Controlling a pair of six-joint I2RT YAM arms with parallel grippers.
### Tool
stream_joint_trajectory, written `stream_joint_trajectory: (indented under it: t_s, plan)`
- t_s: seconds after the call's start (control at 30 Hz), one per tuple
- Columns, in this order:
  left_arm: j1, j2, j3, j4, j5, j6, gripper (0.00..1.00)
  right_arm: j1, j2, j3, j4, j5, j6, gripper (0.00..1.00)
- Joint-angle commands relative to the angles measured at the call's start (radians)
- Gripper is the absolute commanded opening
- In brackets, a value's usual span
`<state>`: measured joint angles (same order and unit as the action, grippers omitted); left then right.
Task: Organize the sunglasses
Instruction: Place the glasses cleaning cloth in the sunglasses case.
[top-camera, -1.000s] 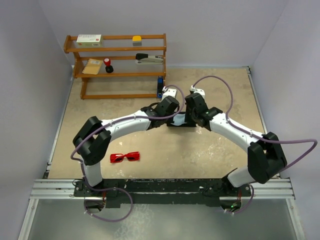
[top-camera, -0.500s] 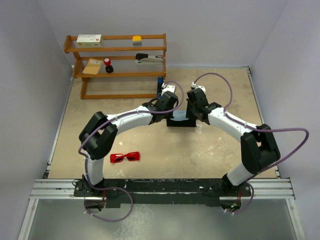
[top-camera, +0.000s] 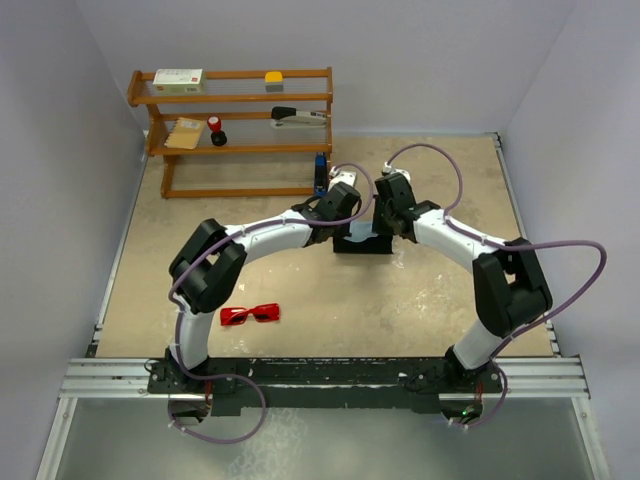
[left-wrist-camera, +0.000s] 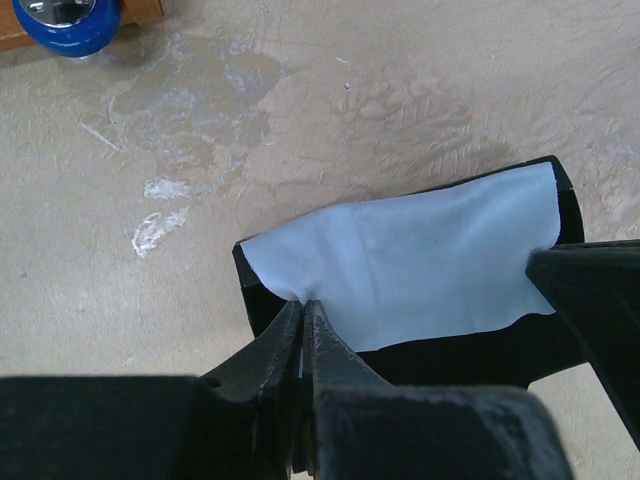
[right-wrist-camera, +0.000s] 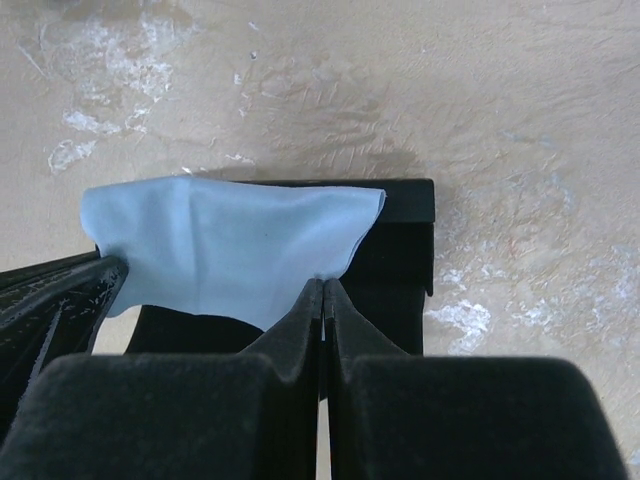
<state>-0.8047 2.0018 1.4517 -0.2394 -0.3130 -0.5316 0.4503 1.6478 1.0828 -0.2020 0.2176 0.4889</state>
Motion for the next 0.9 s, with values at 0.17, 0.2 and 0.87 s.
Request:
stream_joint_trajectory:
  t_s: [0.17,0.2,0.87]
  plan:
    - [0.015,0.022,0.052,0.046,0.015,0.016,0.0,-0.031,0.02,0.04,0.039,-0.019,-0.025,0.0]
    - [0.016,0.023,0.05,0.047,0.016,0.016,0.0,-0.033,0.02,0.037,0.04,-0.021,-0.025,0.0]
    - [0.016,0.023,-0.014,0.066,0.03,-0.009,0.0,-0.033,0.0,-0.049,0.056,-0.052,-0.01,0.0]
